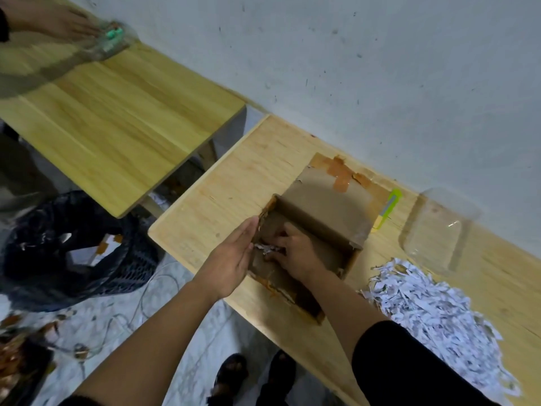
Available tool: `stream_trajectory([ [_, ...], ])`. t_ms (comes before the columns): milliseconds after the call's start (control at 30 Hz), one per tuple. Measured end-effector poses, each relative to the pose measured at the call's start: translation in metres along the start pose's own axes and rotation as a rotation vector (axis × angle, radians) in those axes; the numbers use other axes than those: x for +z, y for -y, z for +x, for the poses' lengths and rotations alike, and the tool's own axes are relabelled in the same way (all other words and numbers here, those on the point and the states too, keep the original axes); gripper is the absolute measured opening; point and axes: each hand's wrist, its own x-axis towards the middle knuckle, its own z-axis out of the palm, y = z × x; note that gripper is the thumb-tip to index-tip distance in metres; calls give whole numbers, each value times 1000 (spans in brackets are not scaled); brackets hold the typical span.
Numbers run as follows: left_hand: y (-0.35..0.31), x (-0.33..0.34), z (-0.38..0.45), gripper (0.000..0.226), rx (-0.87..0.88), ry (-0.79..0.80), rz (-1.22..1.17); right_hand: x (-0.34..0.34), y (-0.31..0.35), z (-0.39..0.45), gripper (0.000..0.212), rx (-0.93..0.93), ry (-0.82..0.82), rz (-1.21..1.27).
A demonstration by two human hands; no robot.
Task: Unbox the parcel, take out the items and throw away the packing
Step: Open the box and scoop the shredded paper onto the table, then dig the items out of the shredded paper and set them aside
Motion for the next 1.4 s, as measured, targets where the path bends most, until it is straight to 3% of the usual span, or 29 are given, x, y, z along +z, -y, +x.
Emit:
stream_trajectory([
  [167, -2, 0, -1, 52, -11, -5, -29, 5, 3, -4, 22, 3, -92, 47],
  [433, -8, -4, 0, 49, -28, -9, -93, -3, 9, -12, 19, 173, -152, 88],
  [567, -7, -1, 2, 50, -42, 21, 46, -10, 17, -26, 18, 210, -287, 55],
  [767, -9, -13, 3, 47, -23, 62, -49, -42, 28, -71, 14, 275, -469, 98],
  [967, -35, -29, 14, 44, 4, 122, 49, -60, 20, -137, 12, 472, -614, 95],
  [1200, -123, 2, 24, 46, 346, 127, 7, -72, -6, -205, 29, 606, -625, -1],
  [1333, -173, 54, 24, 29, 608, 379, -24, -75, -38, -232, 32, 624, -618, -105],
  [1400, -193, 76, 20, 37, 564, 453, -75, -75, -54, -242, 37, 590, -561, -176],
])
